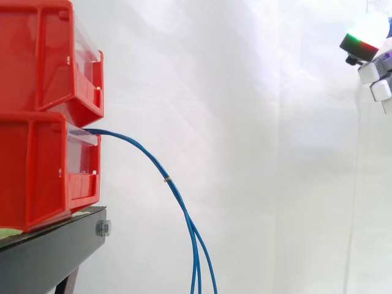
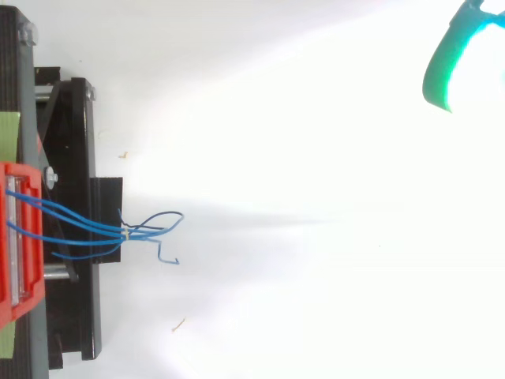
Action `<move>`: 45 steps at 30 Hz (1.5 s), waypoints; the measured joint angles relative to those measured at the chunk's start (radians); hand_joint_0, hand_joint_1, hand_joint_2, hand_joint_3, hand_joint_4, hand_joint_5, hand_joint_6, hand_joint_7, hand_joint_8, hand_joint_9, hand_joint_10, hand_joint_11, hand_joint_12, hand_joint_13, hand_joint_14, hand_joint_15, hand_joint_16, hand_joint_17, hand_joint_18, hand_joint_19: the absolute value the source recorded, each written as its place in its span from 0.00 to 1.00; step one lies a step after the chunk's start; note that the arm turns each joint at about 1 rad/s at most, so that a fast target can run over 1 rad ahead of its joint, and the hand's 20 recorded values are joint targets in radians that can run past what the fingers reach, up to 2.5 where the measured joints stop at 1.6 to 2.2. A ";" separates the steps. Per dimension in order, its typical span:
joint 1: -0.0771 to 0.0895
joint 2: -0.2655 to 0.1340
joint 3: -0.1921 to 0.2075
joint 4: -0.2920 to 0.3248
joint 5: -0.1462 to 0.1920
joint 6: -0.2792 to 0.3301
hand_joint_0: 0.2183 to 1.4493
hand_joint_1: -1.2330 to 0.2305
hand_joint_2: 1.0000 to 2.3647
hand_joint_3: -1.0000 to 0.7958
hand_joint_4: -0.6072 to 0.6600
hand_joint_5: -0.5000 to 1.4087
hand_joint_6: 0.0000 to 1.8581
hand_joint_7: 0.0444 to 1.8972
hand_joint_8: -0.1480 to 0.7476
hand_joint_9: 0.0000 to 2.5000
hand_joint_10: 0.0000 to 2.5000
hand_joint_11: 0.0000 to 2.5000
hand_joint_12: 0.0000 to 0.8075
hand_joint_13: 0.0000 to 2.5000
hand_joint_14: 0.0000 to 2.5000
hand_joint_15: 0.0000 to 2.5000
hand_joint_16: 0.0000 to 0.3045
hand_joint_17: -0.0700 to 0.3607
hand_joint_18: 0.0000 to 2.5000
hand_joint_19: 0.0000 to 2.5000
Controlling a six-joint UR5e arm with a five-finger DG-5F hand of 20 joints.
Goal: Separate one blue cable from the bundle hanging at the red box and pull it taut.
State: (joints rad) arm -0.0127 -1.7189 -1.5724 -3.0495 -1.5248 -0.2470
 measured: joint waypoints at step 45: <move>0.070 -0.262 0.049 0.254 0.176 0.049 0.31 0.46 0.00 0.33 0.62 0.16 0.27 0.39 0.47 0.25 0.00 0.11 0.43 0.24 0.00 0.11 0.14 0.39 0.20 0.16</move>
State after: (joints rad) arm 0.0576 -1.9808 -1.5229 -2.7954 -1.3487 -0.1979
